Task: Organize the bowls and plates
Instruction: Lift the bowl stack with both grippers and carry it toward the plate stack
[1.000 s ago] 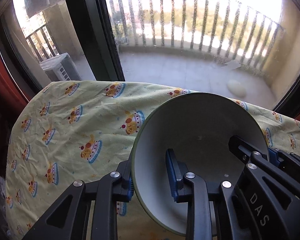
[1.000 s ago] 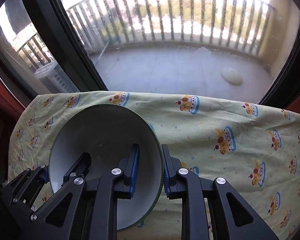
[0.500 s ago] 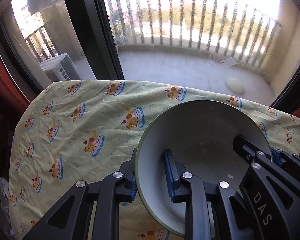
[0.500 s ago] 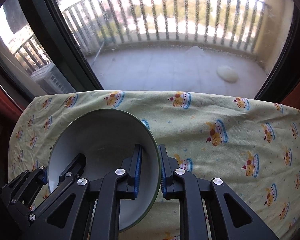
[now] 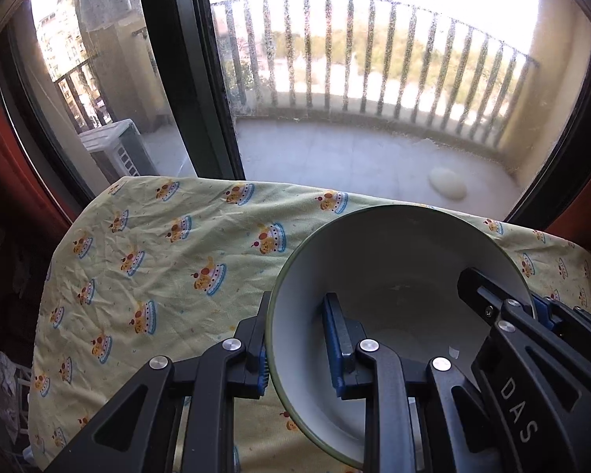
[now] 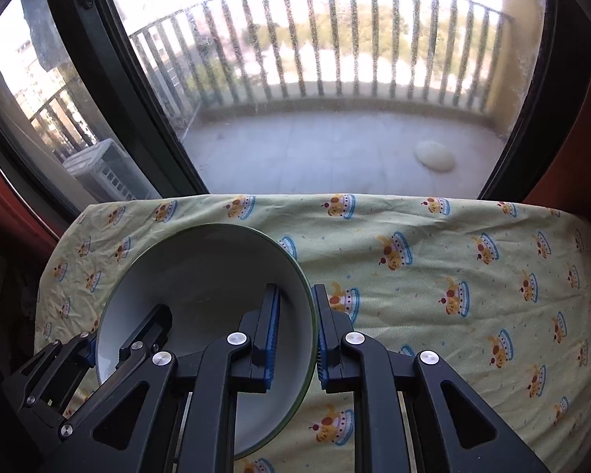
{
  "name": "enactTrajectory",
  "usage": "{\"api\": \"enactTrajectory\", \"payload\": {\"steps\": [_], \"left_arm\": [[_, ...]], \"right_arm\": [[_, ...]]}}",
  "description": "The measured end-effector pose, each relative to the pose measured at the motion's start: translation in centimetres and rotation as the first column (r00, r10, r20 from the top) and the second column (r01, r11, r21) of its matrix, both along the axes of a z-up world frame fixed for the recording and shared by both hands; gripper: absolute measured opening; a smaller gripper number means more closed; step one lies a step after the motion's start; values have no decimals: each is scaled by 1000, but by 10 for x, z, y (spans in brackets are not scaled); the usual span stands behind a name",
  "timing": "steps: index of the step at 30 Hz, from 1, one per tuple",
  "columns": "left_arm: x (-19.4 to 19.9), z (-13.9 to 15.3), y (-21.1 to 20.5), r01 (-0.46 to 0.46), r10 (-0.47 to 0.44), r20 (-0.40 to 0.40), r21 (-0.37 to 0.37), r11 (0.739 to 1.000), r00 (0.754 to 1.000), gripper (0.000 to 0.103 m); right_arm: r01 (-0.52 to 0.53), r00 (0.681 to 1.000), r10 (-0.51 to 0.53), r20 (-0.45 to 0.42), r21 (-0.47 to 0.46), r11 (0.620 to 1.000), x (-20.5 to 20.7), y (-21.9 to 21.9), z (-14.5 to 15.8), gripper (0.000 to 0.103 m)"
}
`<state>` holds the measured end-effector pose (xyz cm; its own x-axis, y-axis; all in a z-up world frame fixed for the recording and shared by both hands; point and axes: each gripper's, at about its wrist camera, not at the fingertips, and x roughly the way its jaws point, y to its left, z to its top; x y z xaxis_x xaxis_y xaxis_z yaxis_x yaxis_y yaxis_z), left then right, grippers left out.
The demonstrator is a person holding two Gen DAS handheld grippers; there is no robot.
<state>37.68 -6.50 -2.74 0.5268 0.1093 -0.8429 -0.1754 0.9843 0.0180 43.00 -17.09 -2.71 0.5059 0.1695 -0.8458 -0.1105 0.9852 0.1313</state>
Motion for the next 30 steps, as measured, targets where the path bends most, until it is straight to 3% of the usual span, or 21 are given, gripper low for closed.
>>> {"api": "enactTrajectory", "payload": {"steps": [15, 30], "left_arm": [[-69, 46, 9, 127, -125, 52, -44, 991, 991, 22], [-144, 67, -2, 243, -240, 84, -32, 969, 967, 22]], "right_arm": [[104, 994, -103, 47, -21, 994, -86, 3, 60, 19], [192, 979, -190, 78, -24, 981, -177, -4, 86, 19]]}}
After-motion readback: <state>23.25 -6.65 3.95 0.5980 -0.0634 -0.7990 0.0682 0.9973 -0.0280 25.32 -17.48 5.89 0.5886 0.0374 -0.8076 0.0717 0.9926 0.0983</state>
